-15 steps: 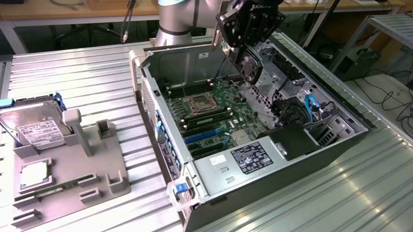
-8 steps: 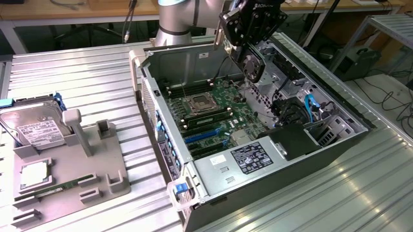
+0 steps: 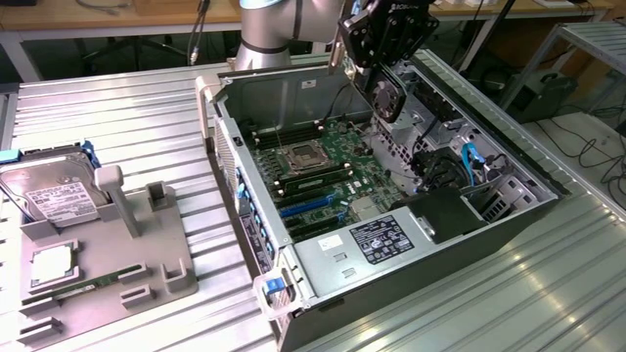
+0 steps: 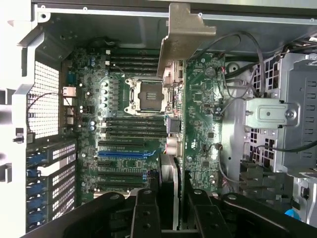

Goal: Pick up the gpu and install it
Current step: 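Pick up the gpu and move the gpu toward the slot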

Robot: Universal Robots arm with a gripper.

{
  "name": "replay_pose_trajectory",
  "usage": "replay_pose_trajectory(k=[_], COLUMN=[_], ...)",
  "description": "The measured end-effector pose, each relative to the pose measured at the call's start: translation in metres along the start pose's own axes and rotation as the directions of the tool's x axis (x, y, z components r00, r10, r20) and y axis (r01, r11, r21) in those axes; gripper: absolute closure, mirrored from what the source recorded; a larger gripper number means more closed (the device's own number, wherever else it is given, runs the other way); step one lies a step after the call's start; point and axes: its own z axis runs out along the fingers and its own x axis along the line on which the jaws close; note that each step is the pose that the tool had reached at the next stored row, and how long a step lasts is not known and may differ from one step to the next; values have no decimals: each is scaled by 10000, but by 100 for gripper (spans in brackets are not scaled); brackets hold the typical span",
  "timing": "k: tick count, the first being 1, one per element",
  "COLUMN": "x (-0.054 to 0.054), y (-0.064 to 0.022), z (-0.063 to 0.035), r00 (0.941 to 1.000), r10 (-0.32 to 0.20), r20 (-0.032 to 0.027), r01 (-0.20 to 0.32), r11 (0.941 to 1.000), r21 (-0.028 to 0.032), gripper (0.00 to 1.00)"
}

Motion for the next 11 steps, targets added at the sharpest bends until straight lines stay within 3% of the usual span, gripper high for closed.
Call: replay_pose_trajectory(k=[11], x=[-120], y=[45], z=[4], r00=[10000], r10=[1], r20=[0], r01=[-1], r11=[10000], r21=[0], gripper=[73])
